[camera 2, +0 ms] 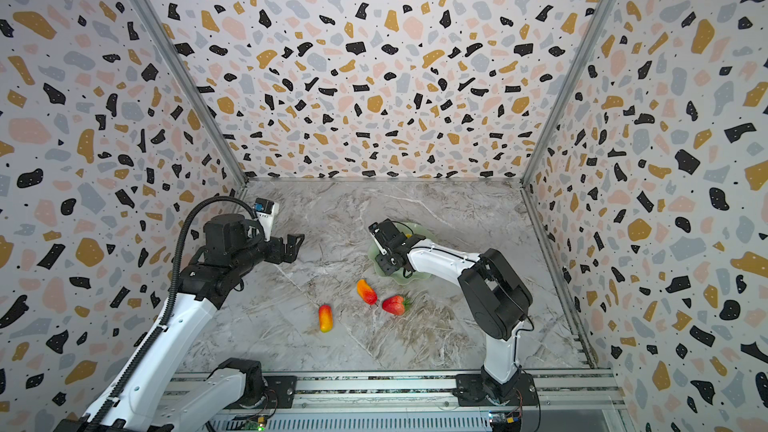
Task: Place and organize the fake fruits in the fruit bowl
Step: 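Lift the avocado into the bowl beside the apple and release it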
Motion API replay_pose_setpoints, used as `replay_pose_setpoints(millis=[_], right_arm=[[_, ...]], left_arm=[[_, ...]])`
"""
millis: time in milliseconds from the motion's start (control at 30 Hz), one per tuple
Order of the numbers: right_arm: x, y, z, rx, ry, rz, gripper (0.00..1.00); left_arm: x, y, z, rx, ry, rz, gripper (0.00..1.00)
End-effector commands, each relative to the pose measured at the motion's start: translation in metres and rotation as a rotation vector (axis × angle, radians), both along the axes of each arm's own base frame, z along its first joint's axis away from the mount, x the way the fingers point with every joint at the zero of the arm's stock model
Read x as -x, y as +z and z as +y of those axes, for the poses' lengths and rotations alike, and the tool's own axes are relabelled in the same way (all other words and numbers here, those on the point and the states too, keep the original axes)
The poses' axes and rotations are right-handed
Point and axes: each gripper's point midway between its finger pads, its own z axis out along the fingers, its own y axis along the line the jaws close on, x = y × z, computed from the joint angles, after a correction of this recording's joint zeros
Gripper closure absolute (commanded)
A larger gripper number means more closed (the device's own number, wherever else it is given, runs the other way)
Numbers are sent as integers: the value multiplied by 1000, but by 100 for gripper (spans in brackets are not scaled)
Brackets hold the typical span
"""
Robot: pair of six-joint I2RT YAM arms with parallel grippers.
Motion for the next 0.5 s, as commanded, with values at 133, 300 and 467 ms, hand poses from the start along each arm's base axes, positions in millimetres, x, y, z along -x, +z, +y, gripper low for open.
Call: replay_pose_setpoints(millis=[133,300,467], right_arm=[[-13,24,4,-23,-9,-64,58],[-11,40,2,-30,-3,-86,43],[-4,68,0,-35,17,-120,22]], left_arm=[[-3,4,0,5,-5,-31,0],[-3,4,0,5,-5,-31,0],[-3,4,-1,7,-8,-28,0]])
